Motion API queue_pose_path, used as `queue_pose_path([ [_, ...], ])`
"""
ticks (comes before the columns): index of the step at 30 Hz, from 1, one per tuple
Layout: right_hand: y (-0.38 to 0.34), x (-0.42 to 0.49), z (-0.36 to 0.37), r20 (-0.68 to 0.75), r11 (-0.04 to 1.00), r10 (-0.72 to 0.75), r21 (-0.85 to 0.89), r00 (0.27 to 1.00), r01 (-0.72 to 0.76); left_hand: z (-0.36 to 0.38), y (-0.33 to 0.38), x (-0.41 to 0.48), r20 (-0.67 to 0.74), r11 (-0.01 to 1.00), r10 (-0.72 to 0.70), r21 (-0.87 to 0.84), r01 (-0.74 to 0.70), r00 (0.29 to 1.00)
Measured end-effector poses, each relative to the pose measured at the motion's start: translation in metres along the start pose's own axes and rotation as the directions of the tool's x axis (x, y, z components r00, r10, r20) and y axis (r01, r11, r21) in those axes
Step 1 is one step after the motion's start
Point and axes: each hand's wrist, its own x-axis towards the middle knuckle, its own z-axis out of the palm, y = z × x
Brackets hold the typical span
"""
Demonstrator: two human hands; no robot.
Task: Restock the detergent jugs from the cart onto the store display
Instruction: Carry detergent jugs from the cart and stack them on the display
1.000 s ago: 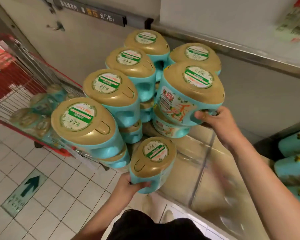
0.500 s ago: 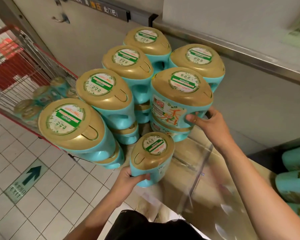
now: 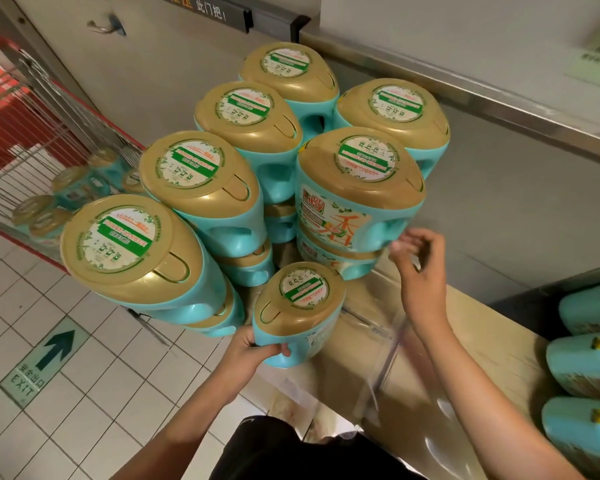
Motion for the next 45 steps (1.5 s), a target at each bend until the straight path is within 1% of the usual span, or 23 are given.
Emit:
queue_pose_path([
  [1, 0.014, -0.013, 0.0, -0.034, 1.0, -0.008, -0.025, 0.999, 0.007, -0.003, 0.0, 0.001, 0.013, 1.0, 0.0, -0.007, 0.0, 1.0],
  [2, 0.026, -0.029, 0.002, -0.012, 0.998, 0.0, -0.06, 1.0, 0.0, -0.005, 0.0, 0.003, 0.018, 1.0, 0.004, 0.001, -0.004, 1.0],
  [4, 0.045, -0.063, 0.014, 0.127, 0.99, 0.099, -0.111, 0.987, -0.085, -0.007, 0.001, 0.007, 0.036, 1.0, 0.014, 0.02, -0.015, 0.999],
  [5, 0.051, -0.08, 0.021, 0.185, 0.984, 0.159, -0.103, 0.97, -0.142, -0.004, 0.002, 0.008, 0.036, 1.0, 0.01, 0.017, -0.011, 0.999],
  [6, 0.057, -0.093, 0.026, 0.209, 0.979, 0.199, -0.086, 0.957, -0.184, 0.001, 0.001, 0.007, 0.023, 1.0, 0.005, 0.018, -0.006, 1.0],
  [8, 0.064, -0.112, 0.03, 0.207, 0.967, 0.255, -0.042, 0.944, -0.252, 0.014, -0.004, 0.0, 0.042, 1.0, -0.001, 0.03, 0.0, 0.999],
  [9, 0.067, -0.115, 0.029, 0.213, 0.96, 0.276, -0.015, 0.937, -0.279, 0.021, -0.008, -0.005, 0.068, 0.998, 0.0, 0.066, -0.005, 0.998],
  [11, 0.07, -0.112, 0.024, 0.24, 0.941, 0.319, 0.039, 0.917, -0.337, 0.032, -0.017, -0.02, 0.144, 0.98, -0.031, 0.199, 0.002, 0.989],
  [12, 0.07, -0.109, 0.022, 0.254, 0.935, 0.332, 0.037, 0.908, -0.352, 0.036, -0.023, -0.027, 0.192, 0.96, -0.071, 0.281, 0.014, 0.979],
  [14, 0.07, -0.1, 0.017, 0.285, 0.94, 0.329, -0.008, 0.9, -0.34, 0.049, -0.032, -0.031, 0.295, 0.887, -0.14, 0.462, -0.012, 0.945],
  [16, 0.068, -0.089, 0.015, 0.293, 0.947, 0.318, -0.052, 0.902, -0.317, 0.07, -0.031, -0.028, 0.345, 0.833, -0.219, 0.553, -0.009, 0.913],
  [17, 0.066, -0.084, 0.013, 0.28, 0.952, 0.306, -0.074, 0.91, -0.297, 0.081, -0.027, -0.024, 0.343, 0.837, -0.226, 0.548, 0.002, 0.912],
  [21, 0.05, -0.088, 0.0, 0.129, 0.974, 0.227, -0.055, 0.965, -0.221, 0.106, -0.027, -0.018, 0.284, 0.903, -0.097, 0.428, -0.036, 0.954],
  [23, 0.041, -0.112, -0.01, 0.091, 0.983, 0.18, -0.05, 0.979, -0.176, 0.1, -0.031, -0.021, 0.284, 0.897, -0.088, 0.44, -0.048, 0.955],
  [24, 0.038, -0.128, -0.013, 0.11, 0.984, 0.172, -0.054, 0.979, -0.167, 0.094, -0.035, -0.024, 0.281, 0.888, -0.089, 0.456, -0.052, 0.956],
  [26, 0.036, -0.156, -0.016, 0.242, 0.977, 0.211, -0.038, 0.947, -0.208, 0.075, -0.039, -0.031, 0.216, 0.892, -0.065, 0.45, -0.04, 0.974],
  [28, 0.044, -0.172, -0.011, 0.329, 0.969, 0.246, -0.081, 0.912, -0.233, 0.053, -0.043, -0.035, 0.052, 0.927, -0.041, 0.375, 0.018, 0.998],
  [30, 0.049, -0.173, -0.001, 0.304, 0.966, 0.256, -0.122, 0.918, -0.229, 0.037, -0.044, -0.032, -0.093, 0.96, -0.074, 0.262, 0.096, 0.993],
  [31, 0.051, -0.168, 0.002, 0.274, 0.965, 0.255, -0.125, 0.927, -0.228, 0.034, -0.043, -0.029, -0.116, 0.977, -0.081, 0.186, 0.102, 0.99],
  [33, 0.053, -0.152, 0.006, 0.25, 0.972, 0.214, -0.151, 0.944, -0.18, 0.034, -0.036, -0.022, -0.097, 0.995, -0.083, 0.055, 0.089, 0.992],
  [36, 0.056, -0.125, 0.007, 0.336, 0.982, 0.149, -0.158, 0.93, -0.1, 0.043, -0.028, -0.014, -0.092, 0.996, -0.075, -0.047, 0.071, 0.993],
  [40, 0.055, -0.093, 0.014, 0.41, 0.988, 0.104, -0.148, 0.906, -0.047, 0.053, -0.023, -0.006, -0.156, 0.998, -0.012, -0.056, 0.003, 0.988],
  [45, 0.064, -0.076, 0.026, 0.393, 0.977, 0.139, -0.202, 0.909, -0.063, 0.058, -0.017, 0.003, -0.212, 0.993, 0.024, -0.107, -0.048, 0.977],
])
